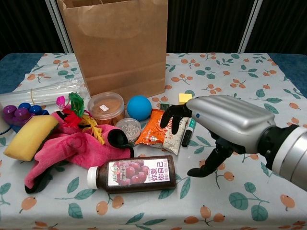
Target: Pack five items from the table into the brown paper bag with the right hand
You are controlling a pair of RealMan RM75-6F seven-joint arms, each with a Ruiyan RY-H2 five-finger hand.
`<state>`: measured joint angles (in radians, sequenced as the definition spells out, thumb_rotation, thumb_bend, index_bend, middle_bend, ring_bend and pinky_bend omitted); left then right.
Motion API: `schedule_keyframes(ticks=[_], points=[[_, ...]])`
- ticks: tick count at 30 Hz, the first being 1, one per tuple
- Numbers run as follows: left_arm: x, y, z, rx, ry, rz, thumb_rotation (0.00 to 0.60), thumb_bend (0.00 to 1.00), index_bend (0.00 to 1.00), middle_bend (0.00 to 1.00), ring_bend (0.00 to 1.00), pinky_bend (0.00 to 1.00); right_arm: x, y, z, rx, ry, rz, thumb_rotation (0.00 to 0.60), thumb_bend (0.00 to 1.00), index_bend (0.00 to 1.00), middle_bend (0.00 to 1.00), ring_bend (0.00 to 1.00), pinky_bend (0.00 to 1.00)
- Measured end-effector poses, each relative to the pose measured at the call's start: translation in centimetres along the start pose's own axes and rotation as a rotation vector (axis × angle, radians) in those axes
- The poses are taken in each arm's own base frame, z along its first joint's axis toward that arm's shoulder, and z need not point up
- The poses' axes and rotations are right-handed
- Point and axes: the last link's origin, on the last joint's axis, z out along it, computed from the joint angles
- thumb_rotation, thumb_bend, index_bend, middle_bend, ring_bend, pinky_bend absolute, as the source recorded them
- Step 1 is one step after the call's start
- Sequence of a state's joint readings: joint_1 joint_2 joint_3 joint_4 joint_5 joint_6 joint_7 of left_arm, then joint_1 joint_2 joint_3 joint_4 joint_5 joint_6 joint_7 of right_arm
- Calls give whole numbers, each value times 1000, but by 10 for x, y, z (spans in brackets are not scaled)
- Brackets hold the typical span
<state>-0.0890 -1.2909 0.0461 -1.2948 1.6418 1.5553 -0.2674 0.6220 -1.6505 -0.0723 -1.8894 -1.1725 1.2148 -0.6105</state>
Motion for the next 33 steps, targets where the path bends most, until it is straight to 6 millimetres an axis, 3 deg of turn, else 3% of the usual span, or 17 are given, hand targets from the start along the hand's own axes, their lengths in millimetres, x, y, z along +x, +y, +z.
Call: schedule_keyframes(ticks=[18, 33], points=[[-2, -3, -2, 7, -10, 3, 600, 50, 111, 100, 62, 159, -28, -20, 24, 3, -61, 108, 600, 0, 279, 306, 171, 111], [-2, -7, -3, 24, -3, -4, 600, 50, 111, 100, 62, 159, -44, -32, 38, -5, -97, 96, 600, 0, 280, 309, 172, 109]])
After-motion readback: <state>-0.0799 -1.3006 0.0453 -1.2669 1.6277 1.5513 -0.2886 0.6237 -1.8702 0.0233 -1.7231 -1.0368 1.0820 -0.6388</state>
